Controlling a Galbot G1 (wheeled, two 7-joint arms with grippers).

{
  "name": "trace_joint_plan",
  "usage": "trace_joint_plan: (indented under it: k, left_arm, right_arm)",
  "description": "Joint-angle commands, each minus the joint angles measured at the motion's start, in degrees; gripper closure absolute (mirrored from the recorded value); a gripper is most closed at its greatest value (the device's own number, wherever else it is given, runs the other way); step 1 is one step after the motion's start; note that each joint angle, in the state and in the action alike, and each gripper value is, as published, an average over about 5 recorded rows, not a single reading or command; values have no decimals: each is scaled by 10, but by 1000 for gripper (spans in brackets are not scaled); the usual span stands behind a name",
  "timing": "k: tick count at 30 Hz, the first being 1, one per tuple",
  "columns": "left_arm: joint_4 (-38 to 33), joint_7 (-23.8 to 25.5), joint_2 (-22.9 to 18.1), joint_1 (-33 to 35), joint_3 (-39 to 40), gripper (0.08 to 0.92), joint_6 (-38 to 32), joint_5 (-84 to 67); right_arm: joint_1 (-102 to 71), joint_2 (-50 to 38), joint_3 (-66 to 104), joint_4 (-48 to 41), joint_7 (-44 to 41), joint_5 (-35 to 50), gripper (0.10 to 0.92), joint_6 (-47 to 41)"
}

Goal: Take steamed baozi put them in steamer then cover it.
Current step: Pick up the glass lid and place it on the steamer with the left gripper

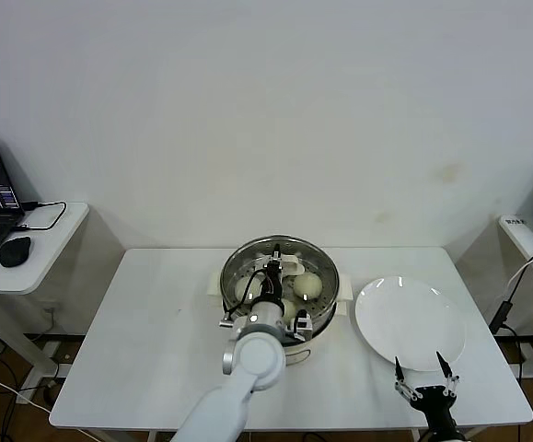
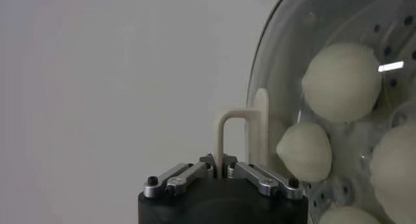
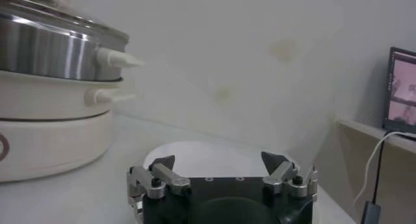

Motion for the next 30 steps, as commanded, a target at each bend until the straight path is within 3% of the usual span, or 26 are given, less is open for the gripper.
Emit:
trace_joint_plan:
  k: [1, 19, 30]
  left_arm:
    - [5, -2, -6, 2, -5, 860, -1, 6]
    - [-5, -15, -13, 20, -8, 848, -4, -10]
    - [-100, -21, 8, 75, -12, 553, -3, -27]
  right_arm:
    - [0, -1, -1, 0, -1, -1, 203, 0]
    - [0, -5, -6, -2, -3, -1, 202, 0]
    - [1, -5, -9, -4, -4, -3, 203, 1]
